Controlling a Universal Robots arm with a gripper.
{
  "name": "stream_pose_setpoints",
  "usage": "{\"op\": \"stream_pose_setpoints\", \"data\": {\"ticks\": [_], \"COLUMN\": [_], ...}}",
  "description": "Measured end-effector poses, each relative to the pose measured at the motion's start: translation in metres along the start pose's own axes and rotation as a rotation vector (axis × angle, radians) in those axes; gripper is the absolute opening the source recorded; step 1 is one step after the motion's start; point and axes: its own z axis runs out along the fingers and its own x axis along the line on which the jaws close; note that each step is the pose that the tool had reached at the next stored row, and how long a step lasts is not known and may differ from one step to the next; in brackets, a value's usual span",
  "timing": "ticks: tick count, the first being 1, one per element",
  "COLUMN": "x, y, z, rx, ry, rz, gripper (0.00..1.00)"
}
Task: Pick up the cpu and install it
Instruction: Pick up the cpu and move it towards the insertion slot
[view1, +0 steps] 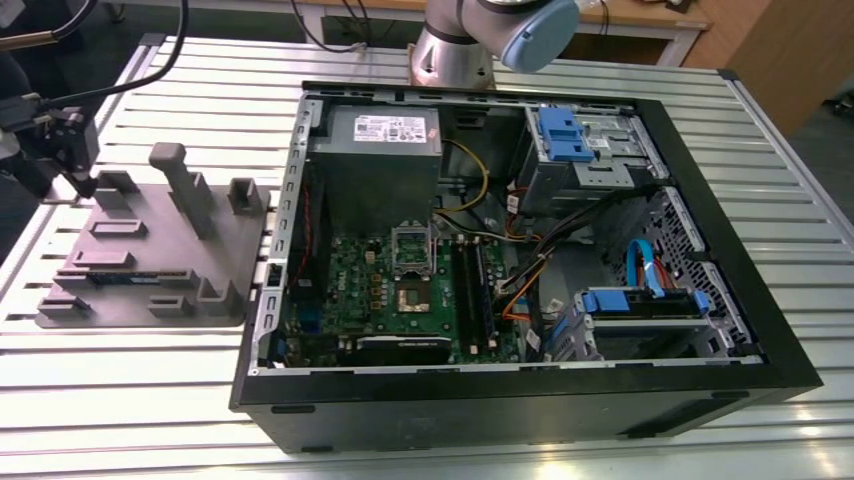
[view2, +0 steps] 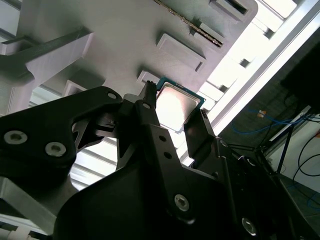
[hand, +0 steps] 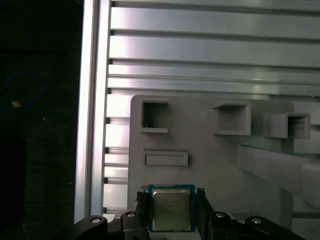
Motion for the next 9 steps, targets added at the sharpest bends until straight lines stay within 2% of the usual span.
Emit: {"op": "stream_pose_setpoints", "data": {"ticks": [9], "x": [0.0000], "y": [0.0001], "z": [-0.0036], "rx": [0.0001], "ry": [0.0002], "rz": [0.000], "gripper": [0.47]}}
